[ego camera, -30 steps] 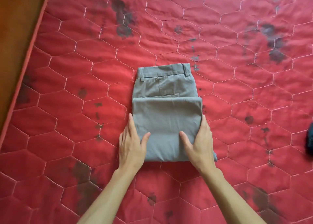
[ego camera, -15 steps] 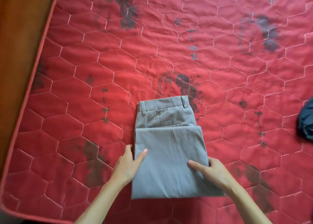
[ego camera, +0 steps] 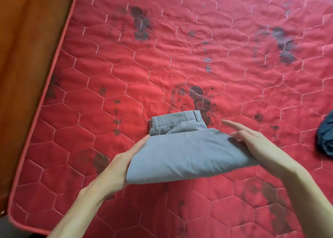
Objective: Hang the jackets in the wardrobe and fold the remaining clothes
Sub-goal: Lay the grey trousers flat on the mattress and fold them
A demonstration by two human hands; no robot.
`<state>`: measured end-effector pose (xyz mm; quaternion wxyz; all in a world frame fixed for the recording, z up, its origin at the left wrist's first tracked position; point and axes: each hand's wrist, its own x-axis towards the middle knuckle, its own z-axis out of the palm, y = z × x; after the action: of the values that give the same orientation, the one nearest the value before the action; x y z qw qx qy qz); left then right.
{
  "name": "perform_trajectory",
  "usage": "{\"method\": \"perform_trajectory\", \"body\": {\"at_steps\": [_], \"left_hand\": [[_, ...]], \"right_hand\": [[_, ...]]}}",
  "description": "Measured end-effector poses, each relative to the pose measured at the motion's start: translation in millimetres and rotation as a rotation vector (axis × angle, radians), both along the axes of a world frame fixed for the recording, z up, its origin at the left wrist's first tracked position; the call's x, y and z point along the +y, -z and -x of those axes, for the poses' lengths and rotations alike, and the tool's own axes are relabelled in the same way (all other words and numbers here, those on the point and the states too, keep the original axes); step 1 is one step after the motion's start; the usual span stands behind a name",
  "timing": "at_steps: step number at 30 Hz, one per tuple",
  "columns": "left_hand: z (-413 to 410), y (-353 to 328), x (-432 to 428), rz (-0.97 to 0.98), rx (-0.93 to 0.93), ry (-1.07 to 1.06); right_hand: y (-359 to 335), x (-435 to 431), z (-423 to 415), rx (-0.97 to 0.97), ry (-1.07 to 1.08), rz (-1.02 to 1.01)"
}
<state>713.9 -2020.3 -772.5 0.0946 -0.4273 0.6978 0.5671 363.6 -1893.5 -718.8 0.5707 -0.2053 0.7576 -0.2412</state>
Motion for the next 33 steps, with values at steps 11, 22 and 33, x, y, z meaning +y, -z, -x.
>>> {"method": "perform_trajectory", "body": {"at_steps": [11, 22, 33], "left_hand": [[48.6, 53.9, -24.5, -0.026, -0.061, -0.448], [91.4, 71.8, -41.3, 0.015, 0.035, -0.82], [82.4, 99.9, -9.7, 0.476, -0.456, -0.558]], "right_hand": [[64.1, -43.3, 2.7, -0.157, 0.375, 0.09], [136.2, -72.1, -29.6, 0.398, 0.232, 0.095], [160.2, -40.0, -64.2, 0.583, 0.126, -0.009]]}}
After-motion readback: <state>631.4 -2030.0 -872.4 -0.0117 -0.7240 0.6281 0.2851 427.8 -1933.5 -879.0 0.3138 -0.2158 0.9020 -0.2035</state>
